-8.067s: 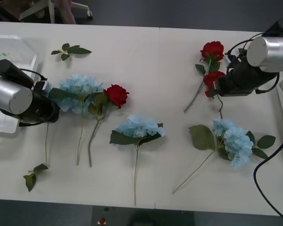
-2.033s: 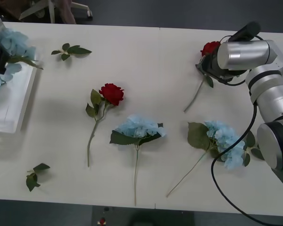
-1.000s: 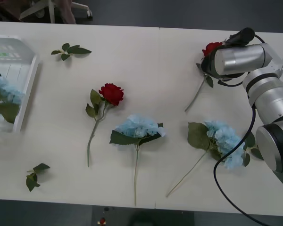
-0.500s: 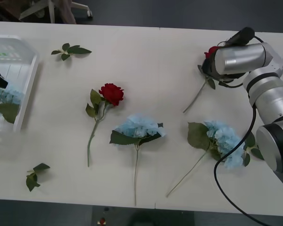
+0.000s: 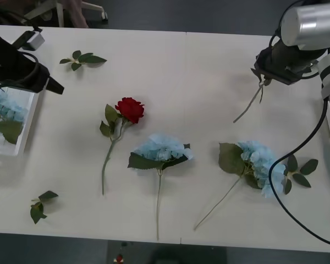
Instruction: Put the red flowers into the right box and the blue flowers into the left box
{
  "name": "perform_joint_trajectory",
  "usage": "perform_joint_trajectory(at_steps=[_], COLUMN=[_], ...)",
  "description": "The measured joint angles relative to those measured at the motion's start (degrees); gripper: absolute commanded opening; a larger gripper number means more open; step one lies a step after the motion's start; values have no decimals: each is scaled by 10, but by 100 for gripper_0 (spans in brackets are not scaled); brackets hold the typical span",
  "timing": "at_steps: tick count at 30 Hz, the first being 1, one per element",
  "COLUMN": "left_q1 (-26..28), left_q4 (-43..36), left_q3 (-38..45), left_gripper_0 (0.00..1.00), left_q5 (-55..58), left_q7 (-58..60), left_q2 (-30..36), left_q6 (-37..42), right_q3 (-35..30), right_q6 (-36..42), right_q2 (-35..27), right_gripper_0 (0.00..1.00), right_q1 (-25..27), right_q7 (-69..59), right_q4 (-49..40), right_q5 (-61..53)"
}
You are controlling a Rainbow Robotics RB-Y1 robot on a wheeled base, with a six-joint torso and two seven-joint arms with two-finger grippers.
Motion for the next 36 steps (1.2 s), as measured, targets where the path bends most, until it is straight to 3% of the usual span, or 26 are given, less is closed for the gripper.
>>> perform_joint_trajectory(at_steps=[10, 14, 20, 29, 36], left_q1=[0, 0, 0, 1, 1], left_q4=[-8, -35, -41, -41, -41], left_q3=[-16, -63, -94, -159, -194], left_gripper_0=[100, 100, 100, 100, 100], left_q5=[-82, -136, -171, -182, -199], left_q7=[0, 0, 0, 0, 0], left_q2=[-99, -124, -173, -191, -191], left_q6=[0, -13, -34, -73, -85], right_q3=[-16, -67, -156, -278, -291], right_q6=[140, 199, 226, 189, 73], right_q2=[-65, -109, -200, -298, -314], right_gripper_0=[0, 0, 0, 0, 0], right_q1=[0, 0, 10, 134, 265], right_q7=[26, 150, 284, 481, 534], right_q4=[-88, -105, -105, -105, -105], right_q5=[-18, -46, -86, -104, -148])
